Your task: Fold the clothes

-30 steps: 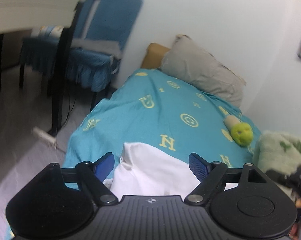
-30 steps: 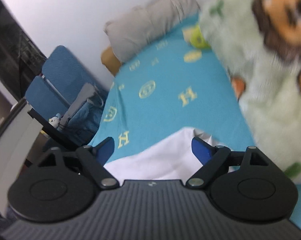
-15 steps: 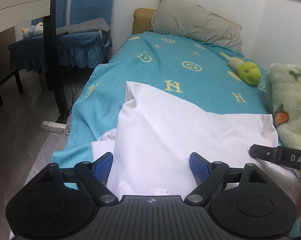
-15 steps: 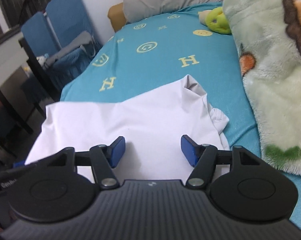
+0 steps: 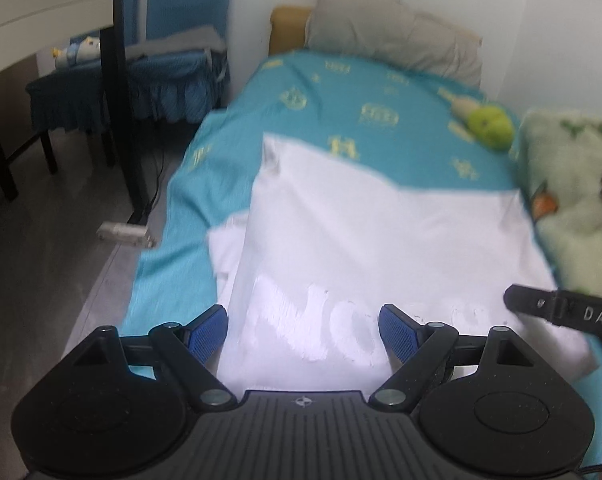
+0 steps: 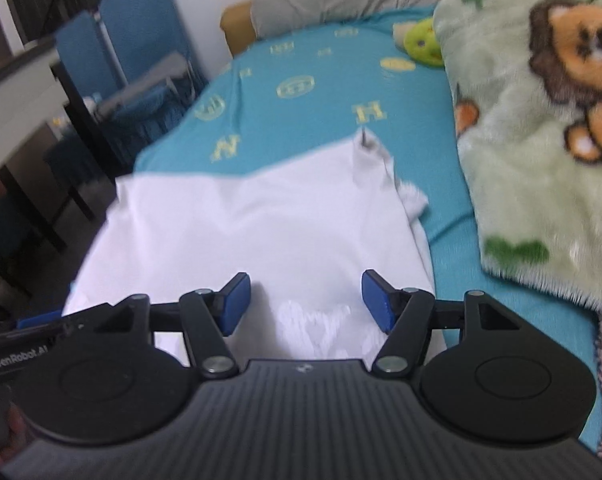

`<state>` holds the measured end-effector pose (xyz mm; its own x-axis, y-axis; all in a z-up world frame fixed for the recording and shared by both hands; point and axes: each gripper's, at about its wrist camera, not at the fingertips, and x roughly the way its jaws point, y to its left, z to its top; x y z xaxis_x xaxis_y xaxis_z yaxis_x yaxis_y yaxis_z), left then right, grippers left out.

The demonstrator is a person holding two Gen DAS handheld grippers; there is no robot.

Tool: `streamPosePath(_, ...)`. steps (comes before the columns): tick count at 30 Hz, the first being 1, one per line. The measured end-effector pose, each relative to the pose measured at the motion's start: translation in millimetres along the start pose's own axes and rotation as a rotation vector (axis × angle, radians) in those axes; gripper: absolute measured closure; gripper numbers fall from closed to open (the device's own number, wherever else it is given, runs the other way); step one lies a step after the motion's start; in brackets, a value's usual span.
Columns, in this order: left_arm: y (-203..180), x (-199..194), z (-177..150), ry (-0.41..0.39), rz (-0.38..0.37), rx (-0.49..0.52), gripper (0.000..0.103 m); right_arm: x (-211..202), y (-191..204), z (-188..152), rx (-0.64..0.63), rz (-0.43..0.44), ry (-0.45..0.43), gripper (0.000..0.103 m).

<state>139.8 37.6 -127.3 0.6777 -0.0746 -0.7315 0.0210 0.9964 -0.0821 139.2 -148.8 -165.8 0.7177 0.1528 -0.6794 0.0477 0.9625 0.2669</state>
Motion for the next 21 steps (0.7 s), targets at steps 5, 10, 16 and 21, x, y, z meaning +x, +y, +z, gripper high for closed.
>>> streamPosePath(5,5,-1,-4,0.02,-0.011,-0.036,0.018,5,-5,-5,0.029,0.013,0.03,0.039)
streamPosePath(10,16,-16,-8,0.06,-0.078,-0.161,0.018,5,-6,-6,0.045,0.017,0.036,0.039)
streamPosePath(16,43,-45,-18,0.058,-0.213,-0.391,0.016,6,-9,-6,0.07,0.022,0.042,0.039)
streamPosePath(21,68,-35,-28,0.14,-0.335,-0.588,0.014,7,-11,-5,0.09,0.025,0.047,0.039)
